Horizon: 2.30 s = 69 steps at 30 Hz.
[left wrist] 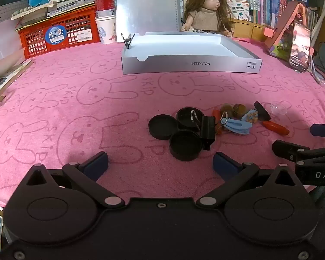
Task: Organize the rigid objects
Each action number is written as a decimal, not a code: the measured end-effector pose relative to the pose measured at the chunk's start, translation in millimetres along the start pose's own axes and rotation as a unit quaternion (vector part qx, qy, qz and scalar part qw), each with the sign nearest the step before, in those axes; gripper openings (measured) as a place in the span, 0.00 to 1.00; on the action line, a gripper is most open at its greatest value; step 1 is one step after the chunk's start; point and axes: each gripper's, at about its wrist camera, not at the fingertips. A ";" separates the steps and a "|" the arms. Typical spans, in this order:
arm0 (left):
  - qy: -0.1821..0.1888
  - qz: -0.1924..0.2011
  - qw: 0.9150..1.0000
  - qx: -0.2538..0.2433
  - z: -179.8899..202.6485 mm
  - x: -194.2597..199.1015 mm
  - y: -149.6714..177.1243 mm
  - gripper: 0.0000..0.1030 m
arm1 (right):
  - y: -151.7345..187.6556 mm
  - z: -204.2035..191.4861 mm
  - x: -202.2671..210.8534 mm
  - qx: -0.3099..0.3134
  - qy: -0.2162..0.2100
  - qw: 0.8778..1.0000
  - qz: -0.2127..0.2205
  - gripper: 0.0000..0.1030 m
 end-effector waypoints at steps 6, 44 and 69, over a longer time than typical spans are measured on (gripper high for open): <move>0.001 0.000 1.000 -0.001 0.8 1.3 2.1 1.00 | 0.3 -0.3 0.5 0.000 0.000 1.000 0.000 1.00; 0.001 -0.005 1.000 0.001 0.0 -0.2 -0.1 1.00 | 1.8 0.0 -0.2 0.000 0.001 1.000 0.003 1.00; 0.001 -0.002 1.000 -0.002 0.4 1.1 0.6 1.00 | 1.8 1.1 1.0 0.002 -0.003 1.000 0.006 1.00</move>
Point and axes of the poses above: each gripper's, at about its wrist camera, not at the fingertips, and x roughly against the way its jaws point, z to its right, y to its underside, and after that the axes turned 4 degrees about -z, right-handed
